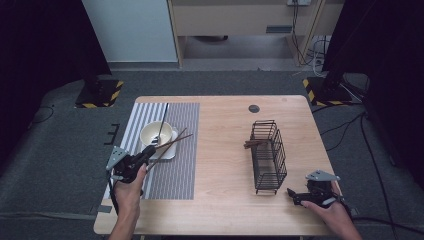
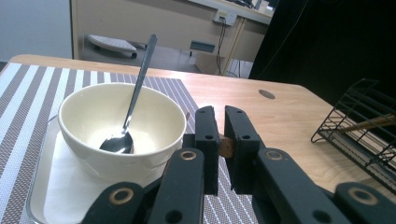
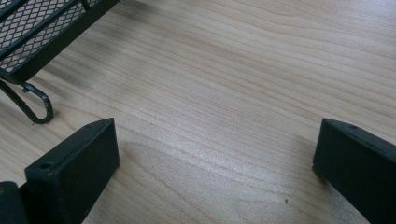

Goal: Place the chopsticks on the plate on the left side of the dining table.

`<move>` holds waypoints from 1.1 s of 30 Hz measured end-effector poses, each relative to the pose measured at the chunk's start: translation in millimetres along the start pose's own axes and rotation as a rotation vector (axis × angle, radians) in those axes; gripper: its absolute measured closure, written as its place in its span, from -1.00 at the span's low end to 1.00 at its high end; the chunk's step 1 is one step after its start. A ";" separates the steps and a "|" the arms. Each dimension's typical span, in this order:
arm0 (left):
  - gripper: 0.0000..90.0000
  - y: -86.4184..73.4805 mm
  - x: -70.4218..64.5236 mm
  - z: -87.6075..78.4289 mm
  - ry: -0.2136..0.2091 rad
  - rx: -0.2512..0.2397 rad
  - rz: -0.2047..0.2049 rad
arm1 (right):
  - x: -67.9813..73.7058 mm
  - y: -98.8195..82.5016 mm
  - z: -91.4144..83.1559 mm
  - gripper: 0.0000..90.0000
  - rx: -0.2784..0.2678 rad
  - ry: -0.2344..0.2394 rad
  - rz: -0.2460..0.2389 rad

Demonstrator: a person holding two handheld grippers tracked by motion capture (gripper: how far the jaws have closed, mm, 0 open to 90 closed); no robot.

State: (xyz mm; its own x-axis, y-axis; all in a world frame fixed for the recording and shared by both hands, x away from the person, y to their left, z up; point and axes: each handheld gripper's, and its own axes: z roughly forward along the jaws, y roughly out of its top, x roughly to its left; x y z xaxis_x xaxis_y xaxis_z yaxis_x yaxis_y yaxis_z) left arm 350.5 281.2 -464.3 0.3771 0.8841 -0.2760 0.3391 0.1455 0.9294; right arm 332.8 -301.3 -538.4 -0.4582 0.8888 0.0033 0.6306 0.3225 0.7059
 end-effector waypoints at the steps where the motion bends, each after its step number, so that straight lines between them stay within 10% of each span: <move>1: 0.86 -0.6 0.2 -0.4 0.001 0.001 -0.003 | 0.0 0.0 0.0 -1.00 0.000 0.000 -0.001; 23: 0.86 -22.9 -1.4 -10.9 0.001 0.150 0.036 | 0.0 0.0 0.0 -1.00 0.000 0.000 0.000; 33: 0.87 -22.2 2.5 -14.5 0.026 0.119 0.029 | 0.0 0.0 0.0 -1.00 0.000 0.000 0.000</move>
State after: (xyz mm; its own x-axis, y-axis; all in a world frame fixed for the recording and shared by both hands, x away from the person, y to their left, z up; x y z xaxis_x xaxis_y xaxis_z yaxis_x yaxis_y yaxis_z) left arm 331.5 286.5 -482.1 0.3660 0.8986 -0.2419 0.4291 0.0677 0.9007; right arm 332.8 -301.3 -538.5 -0.4582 0.8888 0.0032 0.6305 0.3225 0.7061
